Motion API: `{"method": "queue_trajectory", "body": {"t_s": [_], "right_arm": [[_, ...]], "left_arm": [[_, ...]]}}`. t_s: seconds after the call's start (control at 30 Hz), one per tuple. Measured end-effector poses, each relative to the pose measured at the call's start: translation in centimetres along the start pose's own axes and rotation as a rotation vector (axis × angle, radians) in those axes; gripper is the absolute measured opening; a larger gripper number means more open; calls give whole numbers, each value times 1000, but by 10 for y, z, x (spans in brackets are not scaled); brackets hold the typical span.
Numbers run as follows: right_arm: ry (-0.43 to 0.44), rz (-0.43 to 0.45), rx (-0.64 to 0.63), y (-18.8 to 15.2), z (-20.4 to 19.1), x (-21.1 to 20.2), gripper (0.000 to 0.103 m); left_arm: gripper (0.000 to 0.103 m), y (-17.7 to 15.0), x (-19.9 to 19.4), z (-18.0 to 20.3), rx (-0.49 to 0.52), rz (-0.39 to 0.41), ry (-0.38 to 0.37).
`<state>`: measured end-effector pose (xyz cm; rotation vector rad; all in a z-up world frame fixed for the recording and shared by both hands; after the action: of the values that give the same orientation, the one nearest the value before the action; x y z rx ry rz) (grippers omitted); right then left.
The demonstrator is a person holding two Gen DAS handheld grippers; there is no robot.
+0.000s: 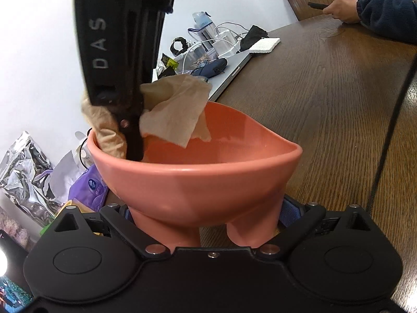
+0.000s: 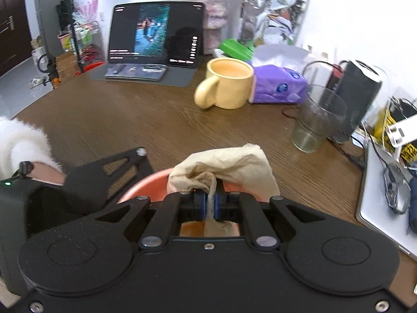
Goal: Clean bowl
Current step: 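Press the cloth into the bowl bottom and sweep it around with the right tool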
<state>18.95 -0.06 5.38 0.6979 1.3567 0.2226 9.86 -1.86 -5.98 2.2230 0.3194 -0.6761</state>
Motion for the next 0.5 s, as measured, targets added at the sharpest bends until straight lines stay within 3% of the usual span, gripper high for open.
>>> {"method": "queue_trajectory", "body": {"t_s": [0.5], "right_arm": [[83, -52, -118, -20, -47, -10, 8]], "left_arm": [[97, -1, -3, 5, -1, 2, 8]]}}
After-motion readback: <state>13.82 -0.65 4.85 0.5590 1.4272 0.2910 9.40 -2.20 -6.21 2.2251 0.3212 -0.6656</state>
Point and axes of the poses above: each gripper's, at about its wrist camera, not at the fingertips, and x roughly the way its jaws point, z to its right, y to its top, the point moved 3 cm from there along x, roughly the way its jaws point, and after that the axes turned 7 degrees about -z, right-handed, at the moved point
